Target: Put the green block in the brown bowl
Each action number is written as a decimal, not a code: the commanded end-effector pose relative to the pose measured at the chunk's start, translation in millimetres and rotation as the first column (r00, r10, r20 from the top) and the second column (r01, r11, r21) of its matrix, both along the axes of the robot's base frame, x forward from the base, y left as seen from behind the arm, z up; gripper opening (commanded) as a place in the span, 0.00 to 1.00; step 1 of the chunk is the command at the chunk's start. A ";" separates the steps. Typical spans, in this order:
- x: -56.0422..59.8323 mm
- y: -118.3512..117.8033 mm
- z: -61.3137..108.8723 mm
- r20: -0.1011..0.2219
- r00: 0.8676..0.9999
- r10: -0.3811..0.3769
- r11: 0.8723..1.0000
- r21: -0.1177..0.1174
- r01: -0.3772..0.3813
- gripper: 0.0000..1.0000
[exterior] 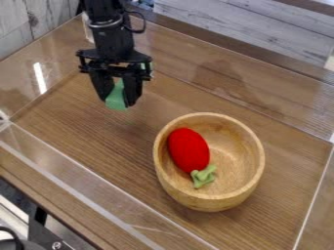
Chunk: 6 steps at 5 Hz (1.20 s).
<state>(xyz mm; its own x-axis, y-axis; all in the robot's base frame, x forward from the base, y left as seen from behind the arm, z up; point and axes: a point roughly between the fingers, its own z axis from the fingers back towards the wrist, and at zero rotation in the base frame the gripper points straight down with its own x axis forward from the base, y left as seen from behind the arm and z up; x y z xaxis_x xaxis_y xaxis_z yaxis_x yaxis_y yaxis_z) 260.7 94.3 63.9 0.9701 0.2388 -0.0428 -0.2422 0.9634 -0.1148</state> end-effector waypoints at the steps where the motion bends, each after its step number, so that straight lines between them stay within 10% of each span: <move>1: 8.3 -17.6 26.4 0.060 0.998 0.031 0.999 0.013 -0.032 0.00; 5: 14.3 -107.2 16.5 0.040 0.999 0.024 1.000 -0.013 -0.024 0.00; 6: 14.9 -105.9 12.0 0.039 0.999 -0.012 1.000 -0.016 0.012 1.00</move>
